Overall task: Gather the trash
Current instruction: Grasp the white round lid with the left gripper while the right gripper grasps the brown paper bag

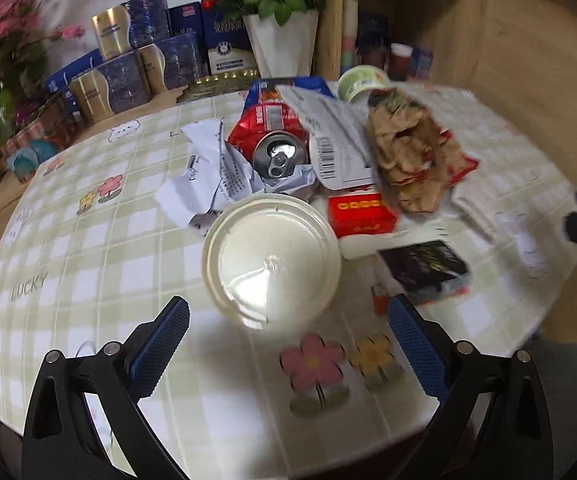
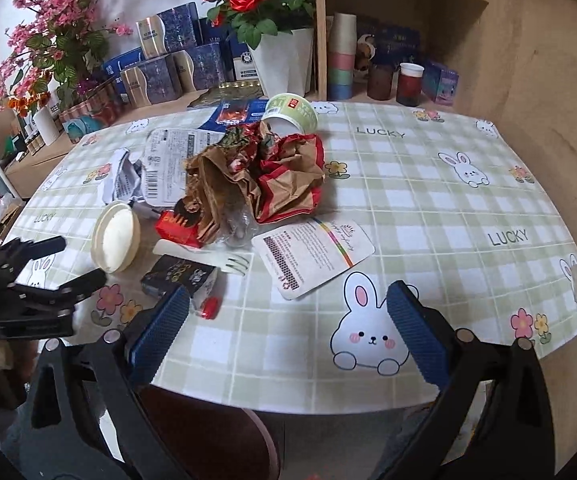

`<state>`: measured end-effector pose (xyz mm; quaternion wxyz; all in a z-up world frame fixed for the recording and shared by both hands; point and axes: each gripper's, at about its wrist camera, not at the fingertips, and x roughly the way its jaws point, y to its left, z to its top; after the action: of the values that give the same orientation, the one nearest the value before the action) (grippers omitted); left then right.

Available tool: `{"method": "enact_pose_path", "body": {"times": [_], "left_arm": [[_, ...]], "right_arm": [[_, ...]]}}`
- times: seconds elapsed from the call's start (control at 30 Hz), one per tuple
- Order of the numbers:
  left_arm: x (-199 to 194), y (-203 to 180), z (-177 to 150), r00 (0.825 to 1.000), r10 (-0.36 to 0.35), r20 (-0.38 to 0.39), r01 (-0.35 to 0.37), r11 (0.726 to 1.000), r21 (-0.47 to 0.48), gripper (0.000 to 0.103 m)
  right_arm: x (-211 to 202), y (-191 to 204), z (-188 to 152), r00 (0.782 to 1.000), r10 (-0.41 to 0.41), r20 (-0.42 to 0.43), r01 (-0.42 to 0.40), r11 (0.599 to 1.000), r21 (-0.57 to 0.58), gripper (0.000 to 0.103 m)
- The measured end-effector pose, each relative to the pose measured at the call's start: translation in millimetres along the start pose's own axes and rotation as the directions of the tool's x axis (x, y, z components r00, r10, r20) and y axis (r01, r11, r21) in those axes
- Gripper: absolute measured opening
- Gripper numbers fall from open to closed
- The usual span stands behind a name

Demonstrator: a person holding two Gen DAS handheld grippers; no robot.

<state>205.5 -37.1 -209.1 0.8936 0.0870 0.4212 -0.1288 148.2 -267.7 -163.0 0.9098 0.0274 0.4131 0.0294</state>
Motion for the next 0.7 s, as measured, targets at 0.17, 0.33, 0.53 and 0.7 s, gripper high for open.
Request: {"method": "enact_pose_path", "body": {"times": [0.17,0.33,0.53,0.7], "left_arm": [[30.5,5.3,14.2,0.998,0.042,-0.036,-0.042,0.999,-0.006,0.097],[52.1,17.9,22.9,0.996,0.021,-0.088,-0.026,0.998,-0.061,0.097],[49.6,31.0,15.8,0.995,-0.053,-0.08,0.041,0.99,-0.136,0.087],[32.9,38.3,8.2,0.996,-0.083,-0.041,0.075,0.982,-0.172,0.086]], "right_arm": [[17.9,-6.9,4.6,1.0,-0.002,-0.018,0.002,1.0,-0.013,0.097],[33.5,-1.2,19.2,1.0,-0.007,0.001,0.007,0.998,-0.067,0.097],[50.2,26.9,47.2,0.997,0.042,0.058,-0.03,0.982,-0.188,0.097],[76.8,47.3,66.3,0.998,0.039,0.048,-0.025,0.966,-0.258,0.074]]}}
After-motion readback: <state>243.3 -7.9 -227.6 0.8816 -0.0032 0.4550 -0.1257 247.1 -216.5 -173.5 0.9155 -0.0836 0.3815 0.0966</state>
